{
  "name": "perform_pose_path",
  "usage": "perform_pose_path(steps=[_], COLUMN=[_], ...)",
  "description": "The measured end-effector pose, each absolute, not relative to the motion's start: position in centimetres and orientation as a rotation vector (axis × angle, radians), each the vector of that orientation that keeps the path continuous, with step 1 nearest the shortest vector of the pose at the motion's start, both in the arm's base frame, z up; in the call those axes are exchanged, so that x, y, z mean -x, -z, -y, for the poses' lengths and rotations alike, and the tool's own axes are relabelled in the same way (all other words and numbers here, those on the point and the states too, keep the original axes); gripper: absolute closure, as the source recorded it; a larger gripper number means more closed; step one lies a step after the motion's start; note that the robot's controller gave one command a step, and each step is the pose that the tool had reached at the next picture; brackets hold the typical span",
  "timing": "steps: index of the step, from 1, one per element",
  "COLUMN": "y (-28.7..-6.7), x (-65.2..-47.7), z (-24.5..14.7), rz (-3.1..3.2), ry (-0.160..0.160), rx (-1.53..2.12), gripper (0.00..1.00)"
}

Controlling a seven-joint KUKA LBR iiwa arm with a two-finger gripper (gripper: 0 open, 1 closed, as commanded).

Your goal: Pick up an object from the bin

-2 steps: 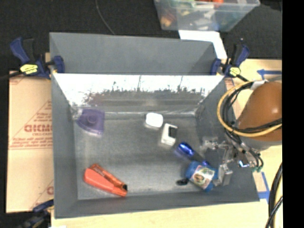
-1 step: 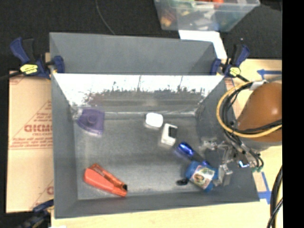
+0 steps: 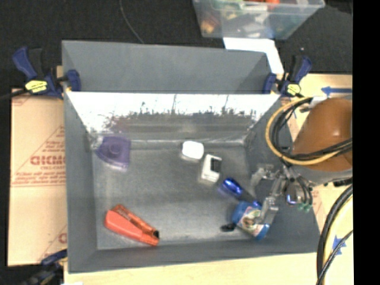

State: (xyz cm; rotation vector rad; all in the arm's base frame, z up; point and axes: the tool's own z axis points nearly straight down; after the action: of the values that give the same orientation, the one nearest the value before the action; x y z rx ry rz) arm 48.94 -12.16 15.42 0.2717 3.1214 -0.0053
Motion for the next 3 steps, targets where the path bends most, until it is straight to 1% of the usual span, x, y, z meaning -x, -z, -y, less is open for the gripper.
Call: perform_pose_path(steps=[1, 2, 3], y=[-6.89, -7.03, -7.03], x=[-48.64, -47.71, -47.71], z=[11.94, 12.1, 12.1], rz=[-3.121, -3.131, -3.131], ry=[0.008, 0.006, 0.006], rx=[0.251, -0.143, -0.142], gripper=[0.0, 1.0, 1.0])
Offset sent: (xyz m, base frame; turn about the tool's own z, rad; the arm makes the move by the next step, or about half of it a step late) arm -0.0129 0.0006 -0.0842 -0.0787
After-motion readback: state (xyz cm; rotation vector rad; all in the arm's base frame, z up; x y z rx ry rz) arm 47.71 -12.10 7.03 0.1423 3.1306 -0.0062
